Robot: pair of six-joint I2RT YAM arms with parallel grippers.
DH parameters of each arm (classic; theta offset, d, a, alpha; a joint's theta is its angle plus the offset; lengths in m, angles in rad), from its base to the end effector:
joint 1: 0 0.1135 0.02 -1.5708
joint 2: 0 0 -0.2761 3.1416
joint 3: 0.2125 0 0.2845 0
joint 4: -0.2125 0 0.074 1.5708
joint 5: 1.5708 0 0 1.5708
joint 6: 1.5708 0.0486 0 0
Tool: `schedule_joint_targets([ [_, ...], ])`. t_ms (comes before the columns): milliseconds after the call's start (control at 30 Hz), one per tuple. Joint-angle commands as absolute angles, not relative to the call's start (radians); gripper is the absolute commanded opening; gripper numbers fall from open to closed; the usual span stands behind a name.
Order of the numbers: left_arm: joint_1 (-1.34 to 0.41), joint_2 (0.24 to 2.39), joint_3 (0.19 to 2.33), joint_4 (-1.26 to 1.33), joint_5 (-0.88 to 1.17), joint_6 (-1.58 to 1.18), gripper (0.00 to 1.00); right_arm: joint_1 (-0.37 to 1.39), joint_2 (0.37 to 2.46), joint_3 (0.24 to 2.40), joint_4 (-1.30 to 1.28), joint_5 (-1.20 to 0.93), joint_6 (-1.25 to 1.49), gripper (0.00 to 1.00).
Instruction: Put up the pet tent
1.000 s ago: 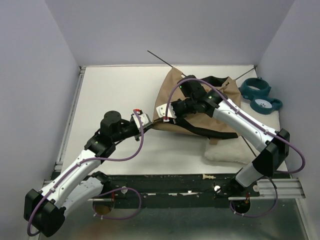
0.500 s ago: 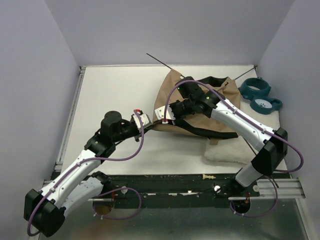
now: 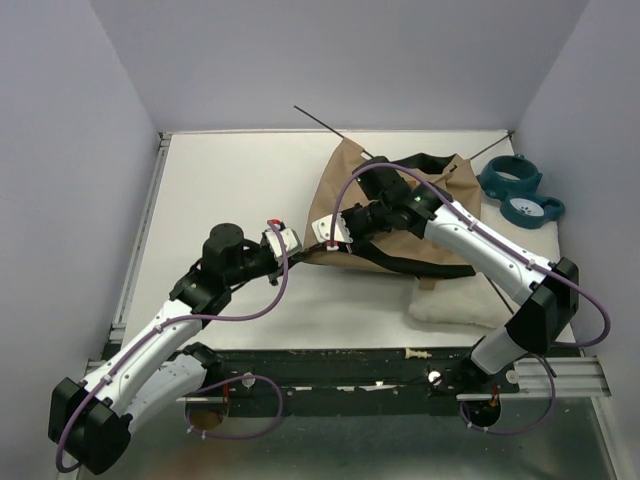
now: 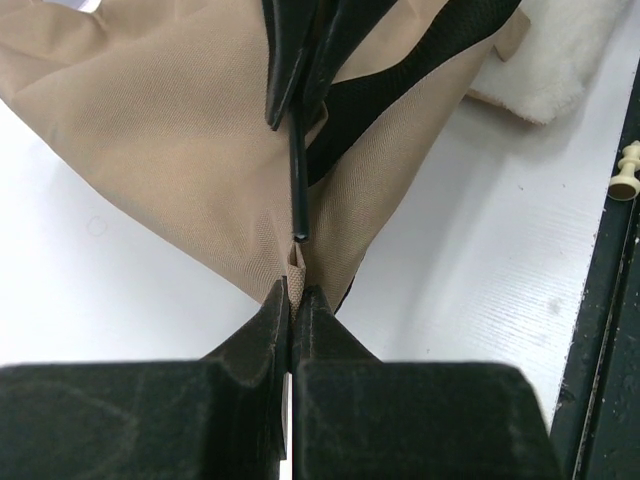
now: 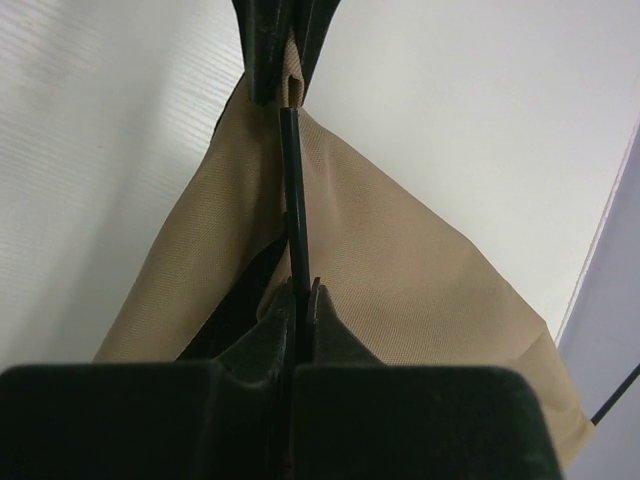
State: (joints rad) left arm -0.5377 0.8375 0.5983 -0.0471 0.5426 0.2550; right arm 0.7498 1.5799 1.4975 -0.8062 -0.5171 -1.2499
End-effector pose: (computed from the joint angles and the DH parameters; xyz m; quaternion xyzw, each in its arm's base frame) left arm 0.1851 -0.1396 0.2784 0.4459 0.6497 -0.2937 0.5411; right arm 0.2602 0.2751 0.3363 -0.8128 0.4204 0.1534 0.3730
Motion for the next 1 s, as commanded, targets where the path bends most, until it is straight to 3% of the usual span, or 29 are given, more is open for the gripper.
schedule_joint_targets([
  [0,-0.520,0.825,0.591,-0.038,0.561,0.232,0.00,0.750,1.548,1.463,-0.836,-0.509,-1.236,0.01],
  [967,-0.515,0.850,0.620,-0.032,0.597,0.219,0.00,0.770,1.605,1.503,-0.830,-0.538,-1.200,0.01],
])
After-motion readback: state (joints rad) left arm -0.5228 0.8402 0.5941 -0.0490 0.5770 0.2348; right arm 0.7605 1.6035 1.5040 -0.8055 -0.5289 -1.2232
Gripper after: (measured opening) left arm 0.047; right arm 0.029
